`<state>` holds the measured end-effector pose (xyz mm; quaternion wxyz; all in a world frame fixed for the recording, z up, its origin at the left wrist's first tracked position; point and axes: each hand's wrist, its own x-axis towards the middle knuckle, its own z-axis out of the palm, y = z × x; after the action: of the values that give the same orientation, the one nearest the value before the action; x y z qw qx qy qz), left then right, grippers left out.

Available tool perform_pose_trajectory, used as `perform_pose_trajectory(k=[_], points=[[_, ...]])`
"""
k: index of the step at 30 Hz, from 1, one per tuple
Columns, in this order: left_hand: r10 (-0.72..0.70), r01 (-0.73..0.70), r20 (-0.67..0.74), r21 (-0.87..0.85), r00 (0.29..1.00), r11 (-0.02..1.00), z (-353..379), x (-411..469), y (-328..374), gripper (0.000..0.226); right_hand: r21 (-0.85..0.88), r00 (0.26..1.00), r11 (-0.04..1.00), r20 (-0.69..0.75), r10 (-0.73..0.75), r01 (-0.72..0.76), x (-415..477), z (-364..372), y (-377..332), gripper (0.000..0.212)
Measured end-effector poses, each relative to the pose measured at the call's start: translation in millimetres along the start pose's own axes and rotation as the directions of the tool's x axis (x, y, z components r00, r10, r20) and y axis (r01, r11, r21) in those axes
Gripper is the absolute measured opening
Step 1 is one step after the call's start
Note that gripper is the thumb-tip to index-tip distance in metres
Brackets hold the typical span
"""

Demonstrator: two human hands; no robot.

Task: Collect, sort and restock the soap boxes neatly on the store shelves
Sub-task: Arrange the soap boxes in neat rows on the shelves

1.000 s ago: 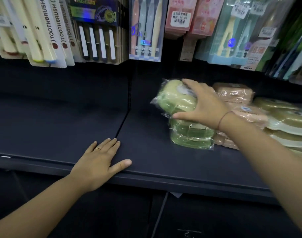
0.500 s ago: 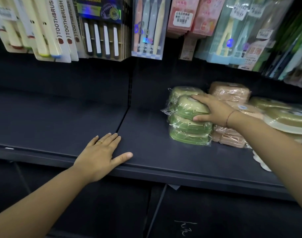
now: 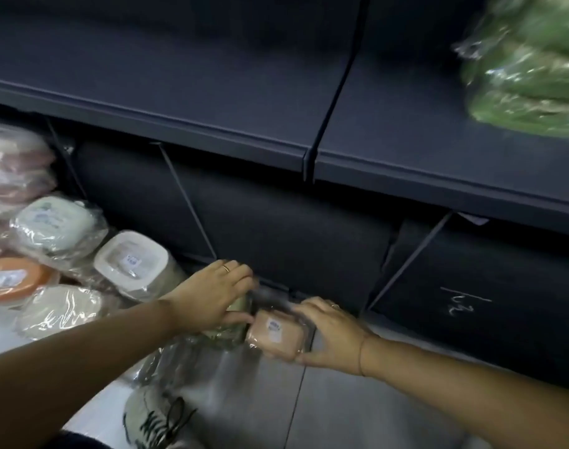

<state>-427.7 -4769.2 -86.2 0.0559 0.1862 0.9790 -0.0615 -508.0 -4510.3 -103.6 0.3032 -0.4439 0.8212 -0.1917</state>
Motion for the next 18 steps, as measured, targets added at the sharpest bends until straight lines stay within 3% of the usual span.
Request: perform_pose_trajectory(k=[2,5,8,12,18], points=[[-0.130,0.123,0.236,0.042,0.963,0.992,33,-6,-16,0.082,0.049,0.990,0.989,-0.011,0.138,-0.137,28,38,15,0.101],[-0.272,0.269,0.399,0.064,0.876,0.961,75,-12,-29,0.105,0.015,0.950,0.951,-0.020,0.310,-0.310,59,85,26,0.113],[-0.311,0.345,0.555,0.045,0.772,0.938,90,-2,-30,0.118,-0.046,0.925,0.924,-0.058,0.376,-0.379,72,116,32,0.116],[-0.298,0.339,0.546,0.027,0.783,0.940,100,12,-27,0.126,-0.153,0.919,0.907,-0.069,0.387,-0.393,83,133,38,0.117],[-0.349,0.414,0.516,-0.012,0.783,0.910,96,19,-24,0.118,-0.092,0.931,0.927,-0.058,0.360,-0.364,86,119,44,0.107]])
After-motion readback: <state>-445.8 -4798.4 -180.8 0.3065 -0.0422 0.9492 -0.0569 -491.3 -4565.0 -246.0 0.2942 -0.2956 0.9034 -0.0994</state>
